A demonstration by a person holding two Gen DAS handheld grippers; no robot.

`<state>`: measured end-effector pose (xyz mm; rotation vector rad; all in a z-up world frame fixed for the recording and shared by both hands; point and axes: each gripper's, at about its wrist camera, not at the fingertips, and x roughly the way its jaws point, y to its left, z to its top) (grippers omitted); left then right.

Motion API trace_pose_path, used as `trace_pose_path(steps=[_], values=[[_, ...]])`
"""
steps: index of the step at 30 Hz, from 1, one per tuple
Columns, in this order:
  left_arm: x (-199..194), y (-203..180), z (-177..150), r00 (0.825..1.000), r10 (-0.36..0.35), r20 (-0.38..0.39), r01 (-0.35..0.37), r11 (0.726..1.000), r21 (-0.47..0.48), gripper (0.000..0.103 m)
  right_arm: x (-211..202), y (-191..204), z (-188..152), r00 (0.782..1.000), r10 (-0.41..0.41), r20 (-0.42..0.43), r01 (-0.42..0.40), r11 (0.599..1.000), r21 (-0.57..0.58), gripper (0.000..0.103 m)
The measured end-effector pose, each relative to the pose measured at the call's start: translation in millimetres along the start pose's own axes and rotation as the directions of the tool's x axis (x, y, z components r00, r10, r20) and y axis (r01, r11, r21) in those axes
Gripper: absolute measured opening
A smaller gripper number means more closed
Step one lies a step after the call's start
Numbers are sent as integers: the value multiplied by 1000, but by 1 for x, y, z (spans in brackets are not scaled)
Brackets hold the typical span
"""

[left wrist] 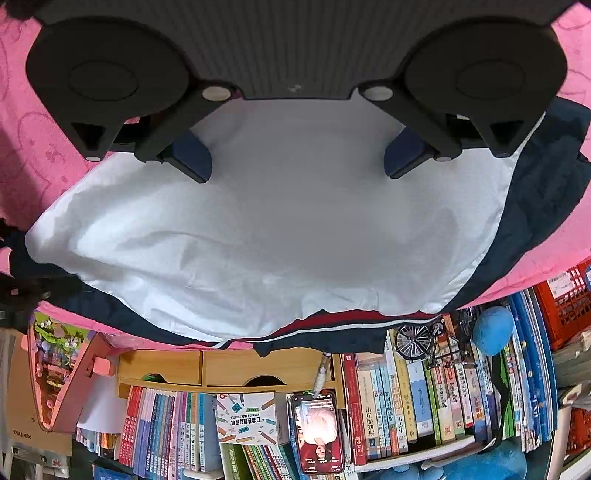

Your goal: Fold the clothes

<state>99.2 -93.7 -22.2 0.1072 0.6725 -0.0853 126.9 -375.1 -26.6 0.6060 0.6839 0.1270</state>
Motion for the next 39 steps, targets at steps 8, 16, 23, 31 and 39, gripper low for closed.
trace_pose_path(steps=[8,16,23,31,39], values=[[0,2,0,1000,-8,-4,8,1000,-10,101,-4,-7,18,999,34,-34,-29,991,132,21],[0,4,0,1000,-15,-4,15,1000,-18,101,-10,98,48,951,300,-73,-301,953,-13,19],[0,5,-1,1000,-20,-5,20,999,-31,101,41,216,13,855,364,-369,-477,832,-284,19],[1,3,0,1000,-24,-6,24,999,-38,102,64,243,-13,731,389,-560,-603,753,-263,77],[2,1,0,999,-33,-3,33,998,-50,102,15,181,26,824,460,-331,-551,789,-274,91]])
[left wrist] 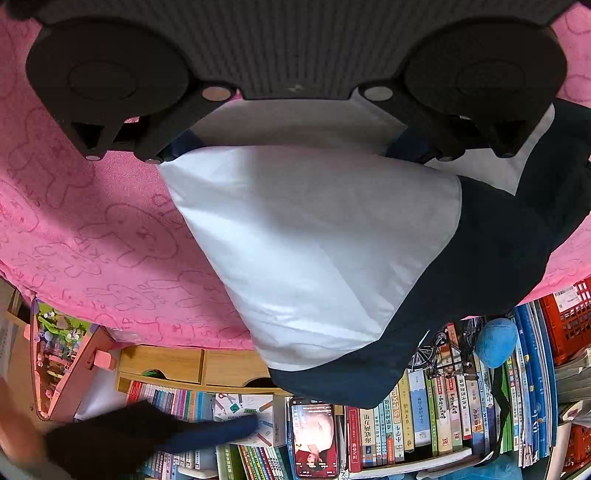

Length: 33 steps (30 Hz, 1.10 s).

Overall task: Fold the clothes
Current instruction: 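Fold the jacket side over the body with the left gripper, pressing it down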

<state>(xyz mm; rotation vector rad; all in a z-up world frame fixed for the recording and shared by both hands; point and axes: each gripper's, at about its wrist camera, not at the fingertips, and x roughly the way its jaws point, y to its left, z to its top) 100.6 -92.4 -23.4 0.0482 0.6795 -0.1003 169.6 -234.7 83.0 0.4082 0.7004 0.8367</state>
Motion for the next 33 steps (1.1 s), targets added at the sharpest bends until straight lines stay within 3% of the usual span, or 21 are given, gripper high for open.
trace_pose_path(steps=[2,6,9,12,14,18,20,21,24,29,30,31,33], values=[[0,2,0,1000,-23,7,24,999,-22,103,-18,-7,-13,991,-117,61,119,992,-38,92],[-11,19,-7,996,-77,46,82,989,-122,103,-38,-9,-60,939,-326,109,341,925,-169,92],[-27,39,-16,993,-90,78,104,973,-205,103,-40,-2,-98,915,-386,115,402,858,-319,94],[-44,66,-26,986,-120,120,153,933,-327,103,-29,12,-132,893,-432,123,433,757,-490,95],[-53,88,-30,973,-150,176,213,877,-431,103,-16,23,-150,881,-454,136,443,688,-575,95],[-55,131,-30,937,-255,240,350,707,-614,103,10,38,-167,861,-486,153,456,601,-656,96],[-49,140,-27,925,-290,247,380,652,-657,103,20,40,-171,844,-509,170,479,571,-667,96],[-45,142,-24,929,-291,230,368,645,-670,103,24,39,-171,836,-520,175,491,566,-662,96],[-36,133,-14,939,-272,212,343,674,-654,102,36,37,-171,812,-552,190,527,552,-646,97],[-26,120,-2,941,-259,219,339,687,-643,87,41,27,-165,805,-562,190,558,606,-568,99],[-25,118,0,945,-244,218,327,692,-643,81,41,26,-163,799,-569,195,567,604,-560,99],[-24,117,1,953,-221,208,303,700,-646,63,41,26,-163,795,-573,199,574,602,-555,99],[-25,115,2,969,-161,190,246,720,-648,42,42,25,-161,785,-584,208,588,596,-546,99]])
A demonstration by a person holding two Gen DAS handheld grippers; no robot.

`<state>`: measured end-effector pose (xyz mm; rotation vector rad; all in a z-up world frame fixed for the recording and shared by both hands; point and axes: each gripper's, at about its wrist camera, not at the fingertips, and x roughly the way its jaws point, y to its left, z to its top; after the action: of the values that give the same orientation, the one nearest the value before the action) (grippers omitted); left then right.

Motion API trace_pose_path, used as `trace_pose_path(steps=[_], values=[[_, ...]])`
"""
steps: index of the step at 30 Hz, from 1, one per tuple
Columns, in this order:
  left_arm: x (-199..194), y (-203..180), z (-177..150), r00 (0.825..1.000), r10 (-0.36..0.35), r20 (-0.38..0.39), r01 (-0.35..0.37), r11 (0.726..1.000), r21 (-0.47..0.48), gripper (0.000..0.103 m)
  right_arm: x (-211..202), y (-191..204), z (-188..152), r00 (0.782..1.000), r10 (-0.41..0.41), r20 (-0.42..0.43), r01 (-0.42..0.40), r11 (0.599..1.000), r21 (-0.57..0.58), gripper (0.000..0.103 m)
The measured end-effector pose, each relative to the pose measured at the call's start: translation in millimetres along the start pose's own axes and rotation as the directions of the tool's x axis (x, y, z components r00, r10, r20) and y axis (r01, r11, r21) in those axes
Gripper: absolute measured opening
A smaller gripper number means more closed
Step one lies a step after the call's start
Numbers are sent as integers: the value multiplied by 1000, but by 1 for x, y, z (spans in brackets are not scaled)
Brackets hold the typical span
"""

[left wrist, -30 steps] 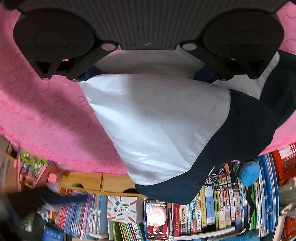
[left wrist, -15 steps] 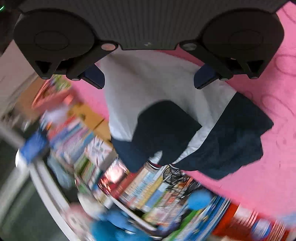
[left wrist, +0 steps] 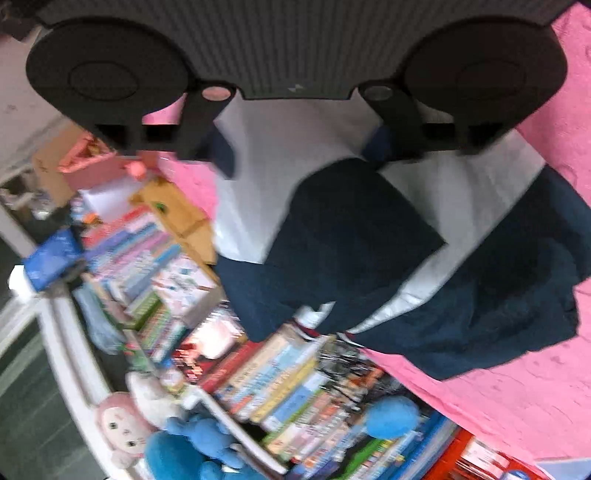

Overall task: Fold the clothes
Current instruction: 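Fold the jacket side over the body with the left gripper, pressing it down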

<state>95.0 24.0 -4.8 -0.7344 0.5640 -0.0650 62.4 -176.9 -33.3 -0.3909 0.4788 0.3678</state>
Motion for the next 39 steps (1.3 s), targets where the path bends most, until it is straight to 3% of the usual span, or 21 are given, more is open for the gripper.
trace_pose_path(steps=[3,6,12,13,15,16,17,20,23,24,25,26,34,39], values=[[-16,4,2,996,39,85,-41,999,25,29,3,-3,0,999,-35,-18,36,999,22,99],[-36,10,13,982,84,168,-93,995,46,29,6,-10,0,999,-17,-34,19,998,53,98],[-55,27,28,961,165,224,-182,982,57,28,6,-7,-2,999,-7,-37,8,999,40,95],[-58,30,28,946,206,249,-225,973,50,25,6,-7,-2,999,-7,-37,8,999,38,95],[-65,37,32,889,335,312,-362,932,33,22,7,-7,-2,999,-9,-40,11,999,42,94],[-70,42,33,875,363,320,-391,920,26,22,7,-7,-2,999,-10,-42,12,999,45,94],[-76,47,35,884,351,309,-375,927,21,22,7,-8,-2,999,-6,-41,8,999,50,94],[-88,51,31,942,237,237,-253,967,41,29,8,-9,-2,999,0,-40,2,999,53,94],[-91,42,21,984,83,158,-94,994,58,41,8,-10,-3,999,0,-39,2,999,53,94],[-89,39,18,991,33,129,-40,998,52,51,8,-9,-3,999,0,-39,2,999,53,94],[-86,36,15,995,-17,101,13,999,44,61,8,-10,-3,999,0,-39,2,999,54,94],[-81,32,11,996,-38,75,34,998,48,63,8,-10,-3,999,1,-38,1,999,55,94],[-33,1,-23,993,-63,-95,73,991,111,63,8,-13,-4,999,16,-38,-13,997,73,94],[-12,1,-24,991,-79,-103,88,993,83,66,8,-14,-4,999,22,-38,-19,997,81,94]])
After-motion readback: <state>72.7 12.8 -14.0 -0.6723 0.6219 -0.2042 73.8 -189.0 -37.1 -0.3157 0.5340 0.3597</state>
